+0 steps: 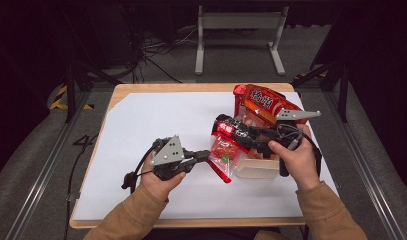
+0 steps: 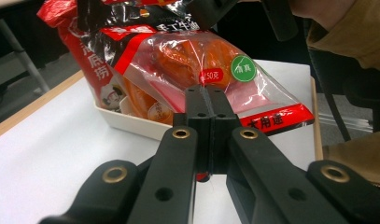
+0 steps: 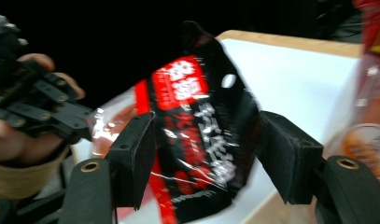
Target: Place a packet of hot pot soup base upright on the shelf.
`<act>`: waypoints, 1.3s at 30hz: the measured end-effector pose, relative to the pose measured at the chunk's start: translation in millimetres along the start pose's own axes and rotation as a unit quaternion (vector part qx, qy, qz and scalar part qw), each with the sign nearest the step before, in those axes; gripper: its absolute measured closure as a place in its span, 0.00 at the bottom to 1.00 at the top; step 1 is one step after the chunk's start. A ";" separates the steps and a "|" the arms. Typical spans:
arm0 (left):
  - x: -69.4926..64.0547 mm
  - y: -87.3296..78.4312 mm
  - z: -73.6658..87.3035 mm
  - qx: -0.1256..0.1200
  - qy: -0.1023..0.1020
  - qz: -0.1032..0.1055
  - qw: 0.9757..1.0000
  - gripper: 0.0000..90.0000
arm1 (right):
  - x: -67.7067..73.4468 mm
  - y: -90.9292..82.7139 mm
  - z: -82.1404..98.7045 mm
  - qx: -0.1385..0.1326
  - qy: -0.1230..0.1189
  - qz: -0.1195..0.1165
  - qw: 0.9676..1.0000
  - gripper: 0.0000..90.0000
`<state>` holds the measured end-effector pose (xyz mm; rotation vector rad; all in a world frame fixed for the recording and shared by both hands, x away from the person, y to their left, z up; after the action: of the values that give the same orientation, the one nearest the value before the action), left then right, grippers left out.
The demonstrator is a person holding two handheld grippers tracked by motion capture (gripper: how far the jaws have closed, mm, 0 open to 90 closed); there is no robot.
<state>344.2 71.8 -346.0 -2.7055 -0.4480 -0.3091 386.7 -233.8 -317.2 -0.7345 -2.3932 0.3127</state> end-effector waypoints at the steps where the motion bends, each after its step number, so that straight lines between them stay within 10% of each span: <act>1: 0.0 0.3 0.3 -0.002 0.000 0.000 1.000 1.00 | 0.5 1.2 0.3 0.004 0.005 -0.014 1.000 0.43; 6: 0.2 2.1 2.5 -0.004 0.000 0.003 1.000 1.00 | 2.8 4.0 1.0 0.012 0.011 -0.024 1.000 0.50; 14: 3.3 3.0 5.1 -0.006 -0.003 0.007 1.000 1.00 | 2.3 -4.3 -2.0 0.003 -0.026 0.008 1.000 0.98; 39: 17.1 0.7 19.3 -0.002 -0.047 -0.007 0.999 0.87 | 27.2 -30.5 -28.3 -0.010 -0.150 -0.019 0.988 1.00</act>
<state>363.2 83.5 -359.0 -2.7306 -0.4926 -0.1879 373.1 -242.0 -270.1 -0.6890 -2.6940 0.4085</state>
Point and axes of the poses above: each handheld gripper's, and its own axes: y roughly forward along the jaws, z roughly out of its underside, x roughly to its left, the point moved 1 cm from there along y, roughly forward along the jaws, and after that the axes turned 11 degrees about y, right-handed, at the moved point
